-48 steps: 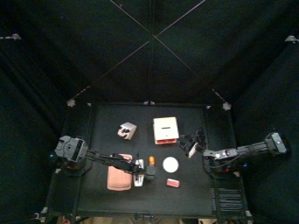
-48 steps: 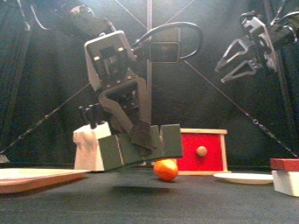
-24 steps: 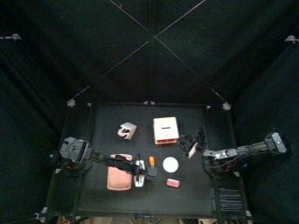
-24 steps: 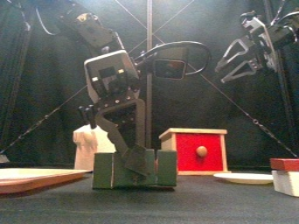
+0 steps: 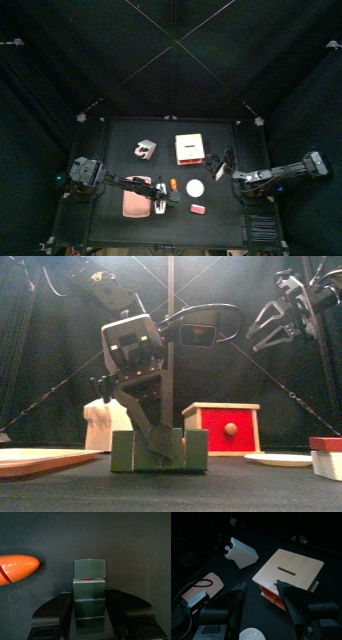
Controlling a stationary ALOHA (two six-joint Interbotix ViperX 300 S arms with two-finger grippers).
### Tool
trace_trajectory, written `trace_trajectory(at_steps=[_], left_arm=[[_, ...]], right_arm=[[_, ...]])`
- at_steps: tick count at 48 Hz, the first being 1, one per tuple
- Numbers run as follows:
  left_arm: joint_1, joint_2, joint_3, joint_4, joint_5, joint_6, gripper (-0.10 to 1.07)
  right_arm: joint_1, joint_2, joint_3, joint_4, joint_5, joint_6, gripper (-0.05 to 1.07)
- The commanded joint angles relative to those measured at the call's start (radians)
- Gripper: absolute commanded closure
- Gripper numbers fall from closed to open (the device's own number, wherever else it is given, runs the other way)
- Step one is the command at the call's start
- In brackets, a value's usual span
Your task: Put sushi roll below carrot
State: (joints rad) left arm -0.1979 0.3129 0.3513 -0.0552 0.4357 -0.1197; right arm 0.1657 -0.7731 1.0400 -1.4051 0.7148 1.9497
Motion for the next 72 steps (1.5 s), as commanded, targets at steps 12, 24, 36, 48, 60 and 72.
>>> trace_trajectory(at_steps=[12,24,36,48,60,72], left_arm=[[0.008,-0.008,-0.029,-0.006,-0.003,-0.005,0.21],[0.014,-0.011,-0.034,-0.055,-0.008,-0.006,0.16],[0.015,-0.014,-0.037,-0.061,-0.008,-0.008,0.02],[0.014,-0.032,-0.037,-0.057,-0.011,-0.006,0.01],[0.015,-0.049,-0.037,-0.051,-0.005,-0.005,0.01],[0.014,-0.063,-0.037,-0.051,-0.005,-0.005,0.01]], right_arm=[[-0.002,0.002,-0.009,-0.006,-0.002,-0.002,0.17],[-0.002,0.002,-0.009,-0.005,-0.002,-0.002,0.17],[-0.002,0.002,-0.009,-0.003,-0.002,-0.002,0.17],[0.005,0.002,-0.003,-0.002,-0.009,-0.002,0.17],[0.005,0.0,-0.008,-0.002,-0.026,-0.002,0.17],[0.008,0.0,-0.005,0.003,-0.025,0.0,0.17]])
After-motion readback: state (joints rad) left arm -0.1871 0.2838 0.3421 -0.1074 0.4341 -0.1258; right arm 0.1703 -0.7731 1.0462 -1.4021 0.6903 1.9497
